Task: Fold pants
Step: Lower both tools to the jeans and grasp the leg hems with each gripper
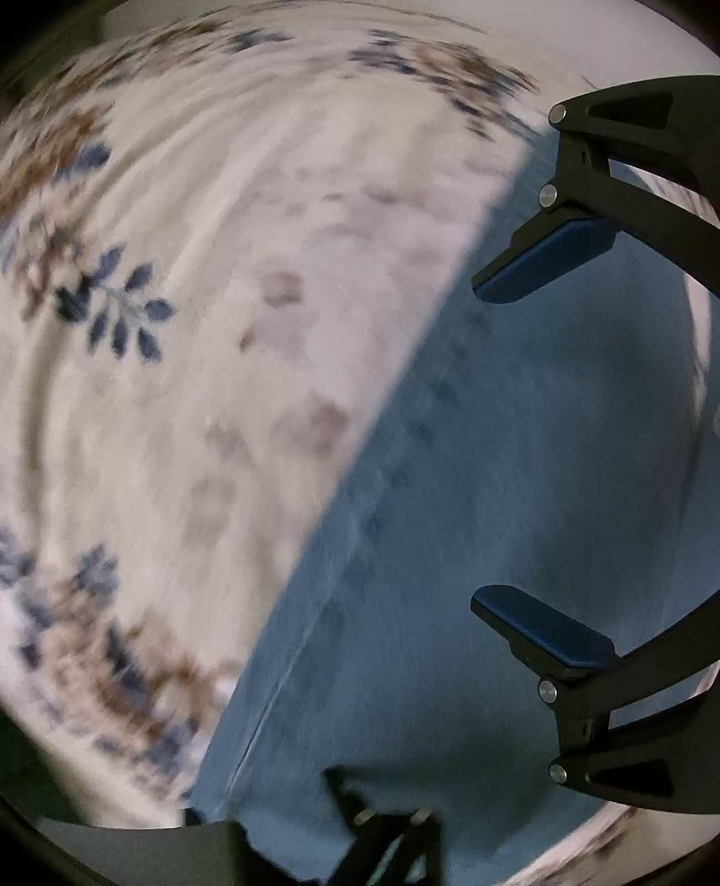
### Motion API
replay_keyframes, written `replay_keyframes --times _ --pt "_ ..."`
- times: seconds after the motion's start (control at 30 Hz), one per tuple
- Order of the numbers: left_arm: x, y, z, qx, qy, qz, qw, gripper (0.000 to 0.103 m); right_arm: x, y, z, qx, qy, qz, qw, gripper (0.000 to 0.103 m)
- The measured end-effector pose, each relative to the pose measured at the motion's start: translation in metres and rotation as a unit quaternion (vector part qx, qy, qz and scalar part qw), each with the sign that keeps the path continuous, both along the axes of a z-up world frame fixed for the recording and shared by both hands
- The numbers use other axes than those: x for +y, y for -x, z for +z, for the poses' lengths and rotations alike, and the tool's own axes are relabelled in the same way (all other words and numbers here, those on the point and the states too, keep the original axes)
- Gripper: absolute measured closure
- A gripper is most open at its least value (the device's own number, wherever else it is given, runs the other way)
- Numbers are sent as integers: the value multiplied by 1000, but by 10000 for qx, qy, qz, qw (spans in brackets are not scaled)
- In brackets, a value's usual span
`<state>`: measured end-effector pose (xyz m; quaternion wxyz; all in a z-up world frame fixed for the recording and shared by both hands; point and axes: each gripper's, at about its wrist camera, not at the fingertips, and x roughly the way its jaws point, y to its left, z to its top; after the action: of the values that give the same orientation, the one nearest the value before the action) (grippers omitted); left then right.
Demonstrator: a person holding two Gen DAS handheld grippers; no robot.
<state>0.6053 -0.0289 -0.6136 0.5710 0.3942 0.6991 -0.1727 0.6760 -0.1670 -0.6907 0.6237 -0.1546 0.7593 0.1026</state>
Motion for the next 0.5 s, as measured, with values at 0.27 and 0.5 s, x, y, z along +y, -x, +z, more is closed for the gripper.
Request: replay_keyframes --times 0.27,0.5 --pt "-4 -28 -22 751 181 -248 9967 16 1 -24 -52 736 -324 903 9927 6" --pt "-9 -21 3 564 655 -138 9962 86 -8 -14 -34 355 -837 434 9949 92"
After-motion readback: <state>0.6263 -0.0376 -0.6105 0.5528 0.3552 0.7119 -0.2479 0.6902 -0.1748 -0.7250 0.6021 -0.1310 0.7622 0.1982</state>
